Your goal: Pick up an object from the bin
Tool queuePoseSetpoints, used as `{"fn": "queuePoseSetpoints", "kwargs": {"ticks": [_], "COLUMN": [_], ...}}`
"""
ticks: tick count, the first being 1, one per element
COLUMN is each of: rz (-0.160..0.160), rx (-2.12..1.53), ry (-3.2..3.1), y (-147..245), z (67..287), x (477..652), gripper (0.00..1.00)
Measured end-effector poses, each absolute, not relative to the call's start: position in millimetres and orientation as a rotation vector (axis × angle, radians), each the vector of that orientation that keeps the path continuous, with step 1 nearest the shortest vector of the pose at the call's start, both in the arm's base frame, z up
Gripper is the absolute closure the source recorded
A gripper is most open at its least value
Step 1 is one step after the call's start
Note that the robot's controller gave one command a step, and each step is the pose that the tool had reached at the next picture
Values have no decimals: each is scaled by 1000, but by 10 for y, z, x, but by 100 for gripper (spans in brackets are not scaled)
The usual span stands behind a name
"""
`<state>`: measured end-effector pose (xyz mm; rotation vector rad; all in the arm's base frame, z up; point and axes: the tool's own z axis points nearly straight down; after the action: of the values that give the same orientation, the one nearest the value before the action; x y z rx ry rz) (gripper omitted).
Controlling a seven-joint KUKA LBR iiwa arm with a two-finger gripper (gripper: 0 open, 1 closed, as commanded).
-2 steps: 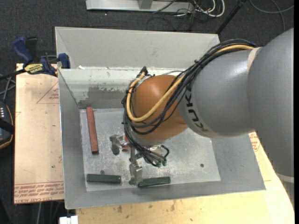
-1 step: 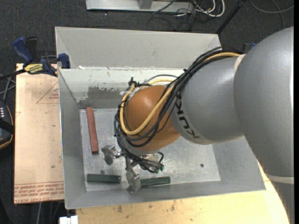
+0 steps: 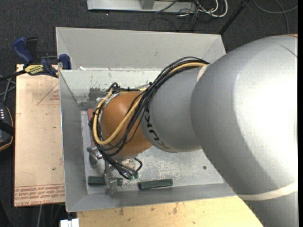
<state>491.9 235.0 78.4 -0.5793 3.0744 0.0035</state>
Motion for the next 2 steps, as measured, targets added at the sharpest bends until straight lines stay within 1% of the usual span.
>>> {"fn": "queuePoseSetpoints", "kwargs": {"ticks": [1,2], "rz": [6,6], "rx": [-672,-684], "ry": [3063,3059], "y": [2527,2500], "z": [682,684], "x": [4868,4867], "gripper": [100,100]}}
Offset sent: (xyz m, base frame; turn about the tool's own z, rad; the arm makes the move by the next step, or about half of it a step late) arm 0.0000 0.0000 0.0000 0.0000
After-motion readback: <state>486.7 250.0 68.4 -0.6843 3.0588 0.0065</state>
